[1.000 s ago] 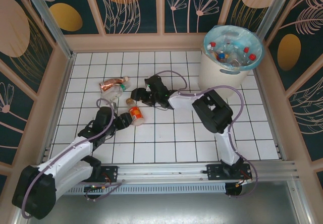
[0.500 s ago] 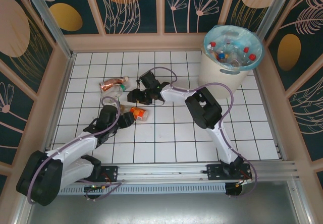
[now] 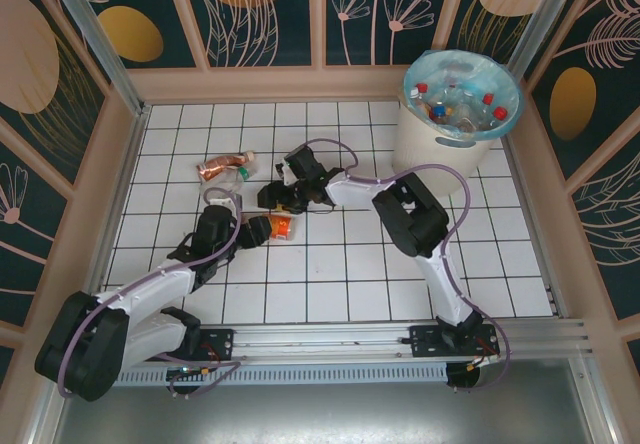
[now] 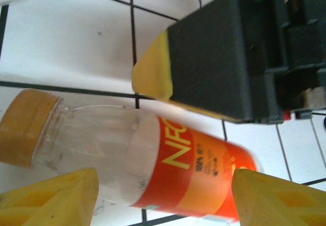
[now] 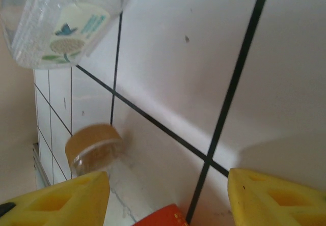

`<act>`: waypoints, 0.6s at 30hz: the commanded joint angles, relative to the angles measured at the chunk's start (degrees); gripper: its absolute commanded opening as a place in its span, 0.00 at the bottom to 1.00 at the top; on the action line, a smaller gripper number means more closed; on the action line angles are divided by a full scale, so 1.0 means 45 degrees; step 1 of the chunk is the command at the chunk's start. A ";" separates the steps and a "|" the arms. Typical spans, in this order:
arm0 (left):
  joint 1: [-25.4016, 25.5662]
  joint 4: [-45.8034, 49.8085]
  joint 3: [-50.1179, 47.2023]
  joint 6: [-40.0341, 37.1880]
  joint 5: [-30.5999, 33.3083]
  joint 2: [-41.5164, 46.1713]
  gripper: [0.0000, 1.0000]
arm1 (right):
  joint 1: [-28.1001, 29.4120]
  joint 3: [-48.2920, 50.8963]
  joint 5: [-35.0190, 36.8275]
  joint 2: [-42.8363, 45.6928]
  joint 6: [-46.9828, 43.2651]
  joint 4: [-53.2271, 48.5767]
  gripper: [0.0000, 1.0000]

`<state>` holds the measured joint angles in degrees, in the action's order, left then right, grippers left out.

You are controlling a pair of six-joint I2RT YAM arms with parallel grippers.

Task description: Put the plastic bottles in the bin

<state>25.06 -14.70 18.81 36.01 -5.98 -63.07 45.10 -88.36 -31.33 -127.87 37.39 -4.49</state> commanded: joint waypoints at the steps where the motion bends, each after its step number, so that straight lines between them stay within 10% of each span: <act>1: -0.0080 -0.0679 -0.0215 -0.0209 -0.0062 0.0484 0.71 | 0.0095 0.0438 -0.0224 0.0887 -0.0470 -0.1035 0.63; 18: -0.0090 0.5386 0.0427 0.1545 0.4213 0.6765 0.70 | 0.1631 -0.0537 0.2944 0.1335 0.0237 -0.1523 0.78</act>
<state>25.06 3.84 18.79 42.00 9.78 -33.71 51.33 -87.92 -22.00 -122.19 35.99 -12.19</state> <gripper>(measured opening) 0.698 0.770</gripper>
